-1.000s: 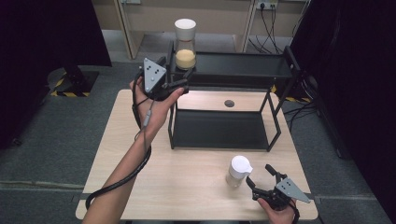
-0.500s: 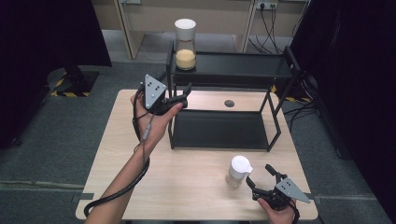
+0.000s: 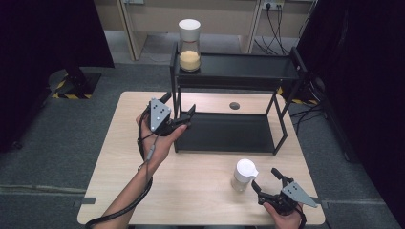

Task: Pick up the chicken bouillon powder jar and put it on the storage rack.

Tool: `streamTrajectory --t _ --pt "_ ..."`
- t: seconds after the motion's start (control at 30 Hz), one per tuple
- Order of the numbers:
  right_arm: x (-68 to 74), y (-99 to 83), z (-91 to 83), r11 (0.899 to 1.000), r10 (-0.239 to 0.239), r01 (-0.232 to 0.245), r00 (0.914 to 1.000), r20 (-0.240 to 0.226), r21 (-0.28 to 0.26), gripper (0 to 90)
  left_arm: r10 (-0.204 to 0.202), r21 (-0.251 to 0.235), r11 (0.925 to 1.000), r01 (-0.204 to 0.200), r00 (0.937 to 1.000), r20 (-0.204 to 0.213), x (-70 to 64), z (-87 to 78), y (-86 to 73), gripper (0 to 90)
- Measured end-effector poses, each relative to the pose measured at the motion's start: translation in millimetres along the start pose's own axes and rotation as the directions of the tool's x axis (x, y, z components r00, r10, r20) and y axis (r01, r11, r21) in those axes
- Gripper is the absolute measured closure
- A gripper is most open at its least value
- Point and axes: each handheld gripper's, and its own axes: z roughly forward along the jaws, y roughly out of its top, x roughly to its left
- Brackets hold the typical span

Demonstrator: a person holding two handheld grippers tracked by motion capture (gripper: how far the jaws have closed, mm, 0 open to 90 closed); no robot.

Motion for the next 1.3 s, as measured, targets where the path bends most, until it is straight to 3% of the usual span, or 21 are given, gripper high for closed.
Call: streamTrajectory --t 0.5,1.3 --pt "0.2 0.0 0.2 1.0 -0.003 0.003 1.0 0.001 0.0 7.3 -0.019 0.027 0.9995 0.018 0.9995 0.024 -5.7 -21.3 -27.4 12.2" --pt "0.5 -0.3 0.0 1.0 -0.004 0.004 1.0 0.002 -0.002 7.3 -0.082 0.068 0.9948 0.077 0.9935 0.079 -15.8 -50.1 -93.6 12.3"
